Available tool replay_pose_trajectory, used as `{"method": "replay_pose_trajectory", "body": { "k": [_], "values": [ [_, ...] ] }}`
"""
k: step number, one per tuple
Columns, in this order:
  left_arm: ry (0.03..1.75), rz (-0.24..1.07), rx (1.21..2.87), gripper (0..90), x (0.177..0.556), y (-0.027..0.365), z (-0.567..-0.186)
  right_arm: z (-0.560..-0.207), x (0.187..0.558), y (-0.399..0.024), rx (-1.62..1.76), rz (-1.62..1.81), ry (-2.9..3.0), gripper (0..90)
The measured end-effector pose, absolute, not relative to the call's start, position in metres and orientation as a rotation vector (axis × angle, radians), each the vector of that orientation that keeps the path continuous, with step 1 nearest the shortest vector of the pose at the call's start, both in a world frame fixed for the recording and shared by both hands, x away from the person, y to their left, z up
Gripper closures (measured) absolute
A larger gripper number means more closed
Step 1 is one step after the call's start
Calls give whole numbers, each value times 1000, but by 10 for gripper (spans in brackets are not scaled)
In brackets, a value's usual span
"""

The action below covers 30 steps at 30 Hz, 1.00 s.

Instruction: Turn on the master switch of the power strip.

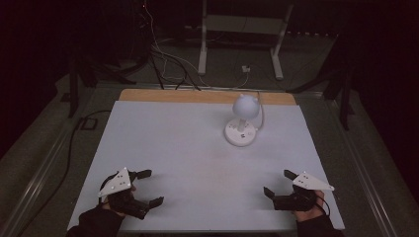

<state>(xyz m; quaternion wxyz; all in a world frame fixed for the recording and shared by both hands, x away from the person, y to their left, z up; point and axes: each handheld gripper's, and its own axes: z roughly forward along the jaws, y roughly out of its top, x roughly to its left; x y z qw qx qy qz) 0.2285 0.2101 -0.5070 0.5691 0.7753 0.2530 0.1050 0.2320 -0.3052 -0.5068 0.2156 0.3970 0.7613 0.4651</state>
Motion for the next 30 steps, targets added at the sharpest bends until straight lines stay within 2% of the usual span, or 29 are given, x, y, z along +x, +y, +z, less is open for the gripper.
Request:
{"method": "replay_pose_trajectory", "body": {
  "k": [18,30],
  "values": [
    [593,247,1822,2,229,209,-507,-510,229,-297,1084,1164,2105,0],
    [592,246,1817,2,228,209,-507,-506,229,-292,1159,1221,2129,0]
  ]
}}
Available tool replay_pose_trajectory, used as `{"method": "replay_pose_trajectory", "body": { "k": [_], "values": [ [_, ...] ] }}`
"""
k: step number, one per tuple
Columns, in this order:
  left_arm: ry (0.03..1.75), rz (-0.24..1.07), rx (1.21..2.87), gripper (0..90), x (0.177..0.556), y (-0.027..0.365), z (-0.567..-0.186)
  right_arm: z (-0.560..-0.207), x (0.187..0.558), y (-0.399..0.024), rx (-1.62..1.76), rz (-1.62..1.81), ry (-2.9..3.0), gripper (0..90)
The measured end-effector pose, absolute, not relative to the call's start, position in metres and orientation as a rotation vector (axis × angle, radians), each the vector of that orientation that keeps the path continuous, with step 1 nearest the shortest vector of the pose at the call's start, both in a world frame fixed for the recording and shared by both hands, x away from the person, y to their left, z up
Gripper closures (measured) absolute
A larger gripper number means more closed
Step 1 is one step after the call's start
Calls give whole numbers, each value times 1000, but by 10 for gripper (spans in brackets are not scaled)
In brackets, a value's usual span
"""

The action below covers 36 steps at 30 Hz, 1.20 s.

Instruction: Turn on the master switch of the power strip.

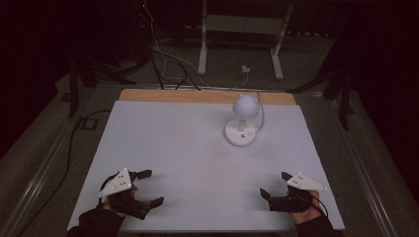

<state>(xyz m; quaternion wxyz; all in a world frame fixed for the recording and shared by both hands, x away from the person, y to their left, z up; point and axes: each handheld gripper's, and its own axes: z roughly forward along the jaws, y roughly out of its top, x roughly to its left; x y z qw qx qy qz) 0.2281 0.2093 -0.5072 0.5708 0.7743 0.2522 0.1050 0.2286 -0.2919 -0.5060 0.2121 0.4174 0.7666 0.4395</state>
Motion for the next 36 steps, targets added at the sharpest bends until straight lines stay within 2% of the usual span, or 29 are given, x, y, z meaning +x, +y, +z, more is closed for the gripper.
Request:
{"method": "replay_pose_trajectory", "body": {
  "k": [19,36],
  "values": [
    [592,240,1810,2,228,209,-507,-501,228,-282,1188,1211,2181,0],
    [595,238,1805,2,228,210,-506,-483,232,-270,1175,1252,2225,0]
  ]
}}
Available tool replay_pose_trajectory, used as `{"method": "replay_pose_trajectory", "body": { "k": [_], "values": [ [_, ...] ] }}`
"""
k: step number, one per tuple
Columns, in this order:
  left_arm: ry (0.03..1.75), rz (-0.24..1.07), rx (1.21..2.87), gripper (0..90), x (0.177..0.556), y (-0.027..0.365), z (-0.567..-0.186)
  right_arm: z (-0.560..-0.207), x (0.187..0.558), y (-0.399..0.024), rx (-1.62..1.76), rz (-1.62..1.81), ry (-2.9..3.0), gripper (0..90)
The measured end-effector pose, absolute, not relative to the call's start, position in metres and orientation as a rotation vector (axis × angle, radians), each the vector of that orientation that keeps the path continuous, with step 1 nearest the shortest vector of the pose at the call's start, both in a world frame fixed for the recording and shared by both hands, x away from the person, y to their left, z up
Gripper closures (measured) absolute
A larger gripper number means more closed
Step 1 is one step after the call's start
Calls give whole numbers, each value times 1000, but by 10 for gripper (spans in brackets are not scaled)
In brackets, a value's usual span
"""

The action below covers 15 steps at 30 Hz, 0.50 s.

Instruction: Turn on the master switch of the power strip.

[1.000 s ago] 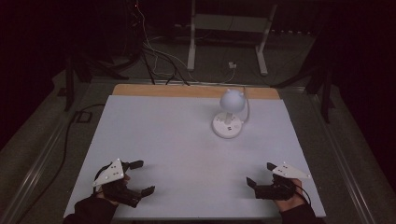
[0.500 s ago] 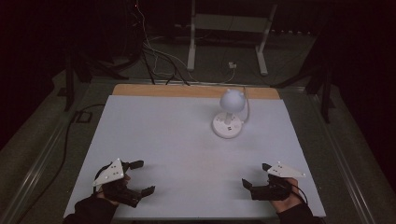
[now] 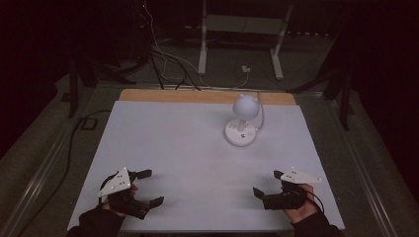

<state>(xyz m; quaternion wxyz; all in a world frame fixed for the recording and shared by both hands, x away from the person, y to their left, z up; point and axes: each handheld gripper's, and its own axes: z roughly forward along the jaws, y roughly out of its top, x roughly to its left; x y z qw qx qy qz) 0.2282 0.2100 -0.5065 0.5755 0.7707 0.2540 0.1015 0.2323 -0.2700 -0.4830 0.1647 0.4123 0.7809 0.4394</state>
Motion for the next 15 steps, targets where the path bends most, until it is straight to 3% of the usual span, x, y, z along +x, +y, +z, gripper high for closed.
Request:
{"method": "replay_pose_trajectory", "body": {
  "k": [15],
  "values": [
    [592,238,1799,2,228,210,-506,-473,240,-265,1151,1256,2231,0]
  ]
}}
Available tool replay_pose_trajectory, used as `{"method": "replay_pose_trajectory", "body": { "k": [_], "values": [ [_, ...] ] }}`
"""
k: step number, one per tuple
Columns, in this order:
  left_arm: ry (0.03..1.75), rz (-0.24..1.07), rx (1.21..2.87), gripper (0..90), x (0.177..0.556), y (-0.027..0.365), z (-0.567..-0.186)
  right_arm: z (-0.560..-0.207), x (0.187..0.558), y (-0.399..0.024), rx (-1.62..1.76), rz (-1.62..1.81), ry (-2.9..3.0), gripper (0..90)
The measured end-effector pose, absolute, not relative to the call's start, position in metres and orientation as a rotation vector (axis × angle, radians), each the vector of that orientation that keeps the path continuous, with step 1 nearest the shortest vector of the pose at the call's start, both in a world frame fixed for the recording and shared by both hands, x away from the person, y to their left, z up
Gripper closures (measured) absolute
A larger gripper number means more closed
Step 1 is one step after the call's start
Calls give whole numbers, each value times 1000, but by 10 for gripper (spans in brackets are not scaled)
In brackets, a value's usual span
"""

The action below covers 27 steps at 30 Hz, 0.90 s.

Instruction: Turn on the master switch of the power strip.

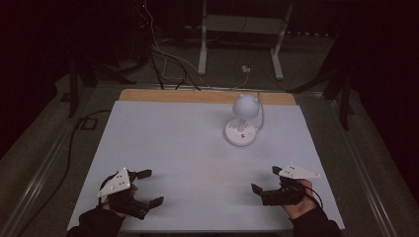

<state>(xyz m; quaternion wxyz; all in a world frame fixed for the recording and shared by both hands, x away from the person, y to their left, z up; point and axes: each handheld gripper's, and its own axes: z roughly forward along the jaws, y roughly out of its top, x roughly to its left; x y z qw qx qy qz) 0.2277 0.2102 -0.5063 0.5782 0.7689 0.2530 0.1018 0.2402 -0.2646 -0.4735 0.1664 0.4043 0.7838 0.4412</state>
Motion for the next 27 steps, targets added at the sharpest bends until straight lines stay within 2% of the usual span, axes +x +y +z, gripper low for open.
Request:
{"method": "replay_pose_trajectory", "body": {
  "k": [27],
  "values": [
    [598,227,1797,2,228,210,-506,-444,266,-256,1124,1274,2217,0]
  ]
}}
